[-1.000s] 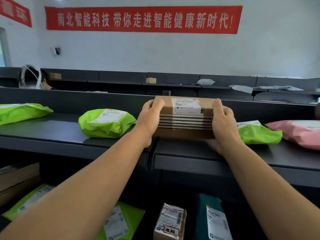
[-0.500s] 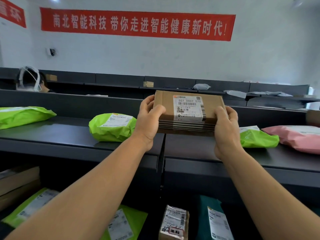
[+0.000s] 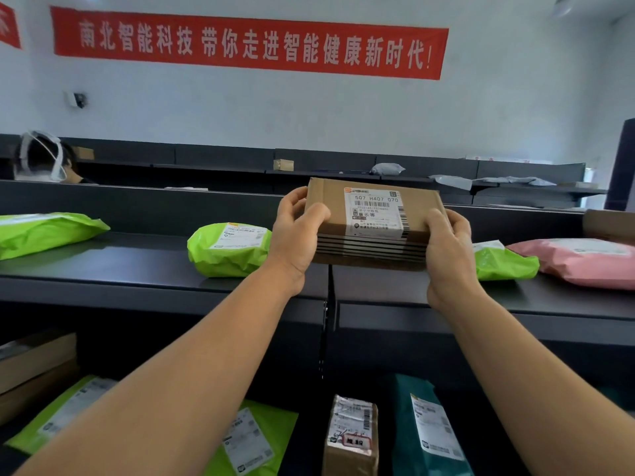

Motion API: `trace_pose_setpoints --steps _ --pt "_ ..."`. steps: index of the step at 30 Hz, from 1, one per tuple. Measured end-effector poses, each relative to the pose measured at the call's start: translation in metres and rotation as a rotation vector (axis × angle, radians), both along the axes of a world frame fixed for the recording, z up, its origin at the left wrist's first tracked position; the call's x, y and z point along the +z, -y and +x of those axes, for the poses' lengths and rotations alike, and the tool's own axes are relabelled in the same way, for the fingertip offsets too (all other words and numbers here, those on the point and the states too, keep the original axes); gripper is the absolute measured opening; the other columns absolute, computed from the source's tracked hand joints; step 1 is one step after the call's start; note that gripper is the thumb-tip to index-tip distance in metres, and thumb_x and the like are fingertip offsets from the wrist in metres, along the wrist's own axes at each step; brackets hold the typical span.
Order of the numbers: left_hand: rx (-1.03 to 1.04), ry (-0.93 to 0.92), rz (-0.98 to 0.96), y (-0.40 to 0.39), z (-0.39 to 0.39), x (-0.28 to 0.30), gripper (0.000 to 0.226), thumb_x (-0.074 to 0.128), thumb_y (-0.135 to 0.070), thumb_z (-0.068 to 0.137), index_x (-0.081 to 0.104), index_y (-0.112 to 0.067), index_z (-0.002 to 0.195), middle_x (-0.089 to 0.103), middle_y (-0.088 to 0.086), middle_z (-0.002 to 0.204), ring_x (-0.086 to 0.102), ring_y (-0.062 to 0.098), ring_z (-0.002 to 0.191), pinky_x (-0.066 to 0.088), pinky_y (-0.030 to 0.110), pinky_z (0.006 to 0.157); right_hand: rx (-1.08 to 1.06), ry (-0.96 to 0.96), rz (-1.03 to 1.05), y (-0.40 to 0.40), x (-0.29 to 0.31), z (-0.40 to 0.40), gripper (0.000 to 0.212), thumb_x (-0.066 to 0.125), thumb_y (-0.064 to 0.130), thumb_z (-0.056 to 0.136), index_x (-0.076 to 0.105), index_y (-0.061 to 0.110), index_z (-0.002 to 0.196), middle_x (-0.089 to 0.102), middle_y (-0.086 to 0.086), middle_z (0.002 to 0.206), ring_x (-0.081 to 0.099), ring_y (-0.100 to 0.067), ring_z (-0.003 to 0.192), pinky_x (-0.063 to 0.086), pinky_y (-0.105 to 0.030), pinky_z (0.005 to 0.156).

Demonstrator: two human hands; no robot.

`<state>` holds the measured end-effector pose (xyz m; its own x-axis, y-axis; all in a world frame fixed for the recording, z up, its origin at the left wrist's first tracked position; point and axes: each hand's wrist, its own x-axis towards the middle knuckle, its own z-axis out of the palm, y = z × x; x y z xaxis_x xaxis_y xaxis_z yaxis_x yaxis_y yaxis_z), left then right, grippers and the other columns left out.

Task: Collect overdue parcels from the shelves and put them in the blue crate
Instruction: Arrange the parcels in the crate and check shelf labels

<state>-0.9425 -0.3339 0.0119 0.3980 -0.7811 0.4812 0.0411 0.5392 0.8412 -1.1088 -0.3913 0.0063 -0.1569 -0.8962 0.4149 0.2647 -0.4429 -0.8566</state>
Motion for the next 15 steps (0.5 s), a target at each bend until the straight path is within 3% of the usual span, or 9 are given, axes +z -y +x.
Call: trace_pose_setpoints --steps 4,9,12,15 --pt "-0.014 0.01 0.008 -0.007 -0.001 0.001 0.039 0.054 -0.015 0.088 0.049 -0.025 0.126 0.064 0.001 0.105 0.06 0.014 0.085 0.049 0.024 0.058 -0.021 0.0 0.015 -0.011 0.0 -0.001 0.02 0.049 0.03 0.095 0.049 0.025 0.114 0.057 0.007 0.088 0.053 -0.008 0.076 0.043 -0.025 0.061" --pt "-0.035 0.023 0.031 -0.015 -0.01 0.004 0.04 0.06 -0.033 0.088 0.051 -0.024 0.126 0.066 0.002 0.106 0.063 0.013 0.088 0.052 0.024 0.06 -0.098 -0.023 0.043 -0.026 0.004 -0.013 0.026 0.047 0.045 0.095 0.049 0.027 0.113 0.058 0.006 0.096 0.055 -0.009 0.084 0.045 -0.028 0.066" --pt "-0.04 0.024 0.038 -0.019 -0.022 0.008 0.043 0.061 -0.046 0.087 0.053 -0.024 0.122 0.067 0.003 0.107 0.064 0.014 0.093 0.056 0.03 0.071 -0.16 -0.018 0.033 -0.041 0.008 -0.025 0.032 0.043 0.05 0.097 0.05 0.023 0.11 0.057 0.009 0.088 0.053 -0.007 0.08 0.044 -0.026 0.066" --pt "-0.056 0.025 0.067 -0.023 -0.04 0.01 0.051 0.062 -0.06 0.081 0.054 -0.024 0.117 0.066 0.002 0.111 0.064 0.016 0.101 0.055 0.039 0.086 -0.234 -0.011 0.043 -0.055 0.009 -0.044 0.036 0.039 0.055 0.097 0.051 0.02 0.095 0.055 0.007 0.085 0.051 -0.011 0.082 0.044 -0.029 0.074"
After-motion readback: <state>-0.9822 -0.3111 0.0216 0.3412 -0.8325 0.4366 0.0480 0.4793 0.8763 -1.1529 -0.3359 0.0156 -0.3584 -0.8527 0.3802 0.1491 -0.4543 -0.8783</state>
